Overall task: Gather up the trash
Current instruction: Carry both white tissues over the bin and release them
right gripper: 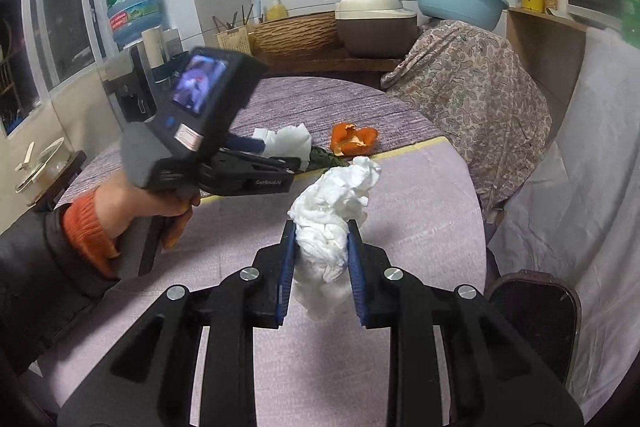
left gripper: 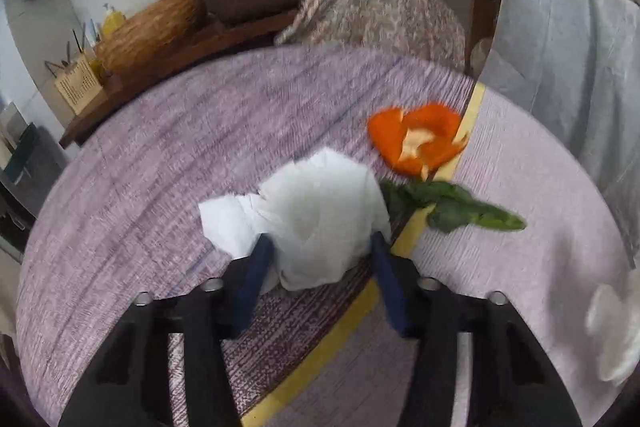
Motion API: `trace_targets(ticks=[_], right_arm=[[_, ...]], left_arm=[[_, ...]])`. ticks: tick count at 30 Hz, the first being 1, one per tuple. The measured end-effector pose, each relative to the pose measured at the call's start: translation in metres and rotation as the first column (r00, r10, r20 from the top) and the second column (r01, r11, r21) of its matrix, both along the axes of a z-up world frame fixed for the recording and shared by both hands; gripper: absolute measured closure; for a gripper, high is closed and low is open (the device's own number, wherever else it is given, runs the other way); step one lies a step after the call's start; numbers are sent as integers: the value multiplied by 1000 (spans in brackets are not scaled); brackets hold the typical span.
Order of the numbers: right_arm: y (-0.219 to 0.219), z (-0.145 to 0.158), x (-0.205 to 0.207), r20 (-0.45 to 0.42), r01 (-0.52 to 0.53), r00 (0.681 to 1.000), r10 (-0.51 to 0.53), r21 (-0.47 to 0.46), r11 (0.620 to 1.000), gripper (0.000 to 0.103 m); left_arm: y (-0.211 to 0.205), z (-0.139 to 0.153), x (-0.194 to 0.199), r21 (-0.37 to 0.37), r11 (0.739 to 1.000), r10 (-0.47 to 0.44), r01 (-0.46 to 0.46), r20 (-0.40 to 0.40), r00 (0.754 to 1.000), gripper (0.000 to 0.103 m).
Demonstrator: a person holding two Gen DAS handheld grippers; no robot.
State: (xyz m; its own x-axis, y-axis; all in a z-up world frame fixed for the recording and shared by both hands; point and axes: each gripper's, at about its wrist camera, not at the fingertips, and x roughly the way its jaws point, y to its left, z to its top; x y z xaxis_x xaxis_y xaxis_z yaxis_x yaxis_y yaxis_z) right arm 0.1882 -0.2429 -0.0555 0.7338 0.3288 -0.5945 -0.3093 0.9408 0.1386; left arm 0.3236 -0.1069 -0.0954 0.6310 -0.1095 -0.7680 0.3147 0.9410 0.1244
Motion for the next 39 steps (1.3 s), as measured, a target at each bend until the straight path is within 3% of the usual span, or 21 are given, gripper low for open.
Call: trace_targets(ticks=[1,4,9,21,26,31,39], right_arm=[[-3,-1,-3,1,5,1000,-5,7,1000,77],[-9,-3,-9,5,23,1000,-23,19,1000,77],[-18,-11,-15,-10,42,999,-41,70,997,77],[-27,-18,-61,22,69,997,-71,91,993,77],[-29,-21,-85,41,88,995,-90,64,994,77],[-36,-24,-102,46,101,994,-103,52,994,77],[-66,-31,-120,39,168,984,-171,68,983,77]], left_arm=[[5,0,0,-19,1000,11,-11,-8,1000,74],[25,3,-5,-86,995,50,-52,-19,999,86],[50,9,-26,-188,979,82,-85,-22,996,89],[79,52,-140,-382,924,66,-24,97,993,89],[63,55,-172,-364,931,57,-7,127,990,89],[34,52,-188,-369,928,-19,62,119,993,89],[-26,54,-195,-386,905,-145,180,119,982,89]])
